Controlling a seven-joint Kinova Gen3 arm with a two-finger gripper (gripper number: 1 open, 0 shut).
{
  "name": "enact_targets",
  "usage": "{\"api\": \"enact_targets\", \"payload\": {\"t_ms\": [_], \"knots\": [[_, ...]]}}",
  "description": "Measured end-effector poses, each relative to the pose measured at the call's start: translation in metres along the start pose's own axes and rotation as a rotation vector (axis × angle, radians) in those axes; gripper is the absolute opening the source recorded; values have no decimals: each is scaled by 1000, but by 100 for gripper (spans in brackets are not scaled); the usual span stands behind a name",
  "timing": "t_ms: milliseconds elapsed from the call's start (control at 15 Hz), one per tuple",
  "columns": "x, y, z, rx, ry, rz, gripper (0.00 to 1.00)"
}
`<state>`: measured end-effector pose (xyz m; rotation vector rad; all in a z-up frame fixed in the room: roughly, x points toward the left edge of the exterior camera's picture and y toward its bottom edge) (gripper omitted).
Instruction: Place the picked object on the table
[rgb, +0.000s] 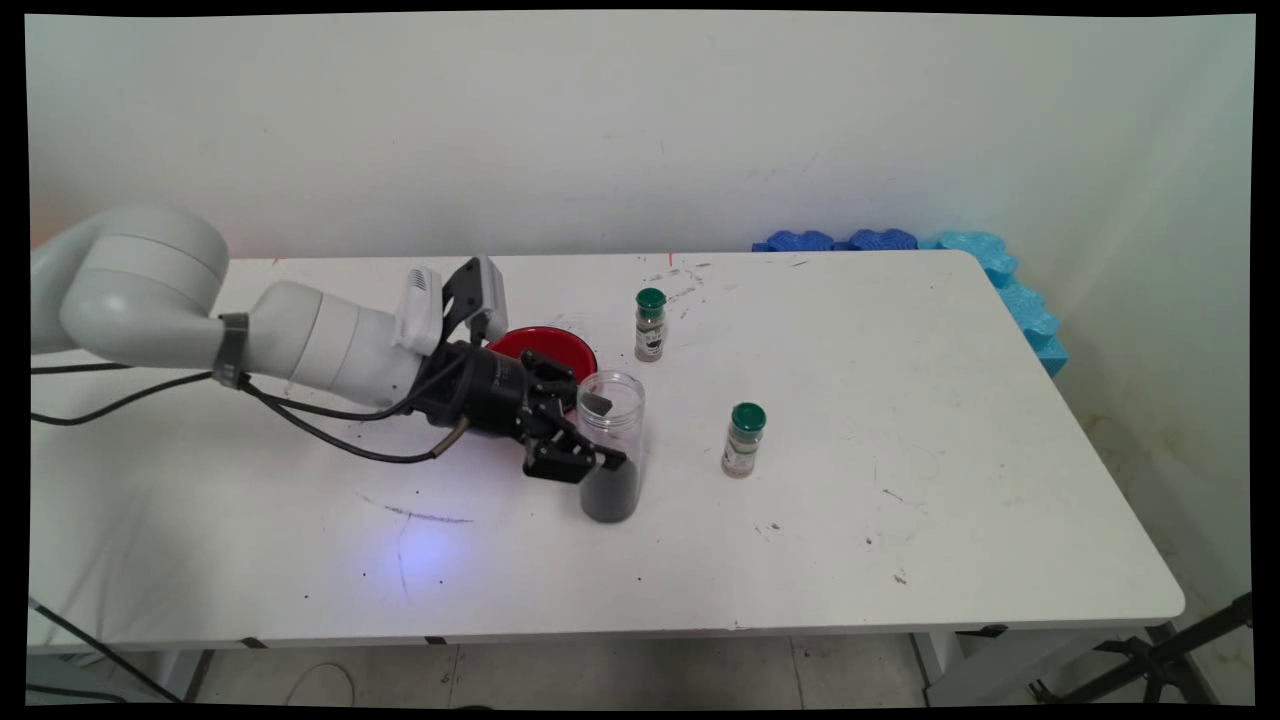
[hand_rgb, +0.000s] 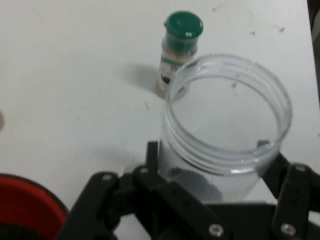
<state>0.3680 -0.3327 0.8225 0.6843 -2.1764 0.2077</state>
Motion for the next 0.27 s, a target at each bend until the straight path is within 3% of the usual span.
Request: {"api": "enact_targets", "payload": {"t_ms": [67,267], "knots": [[-1,0,1,0,0,-1,100],[-3,0,4,-1,6,0,100]]}}
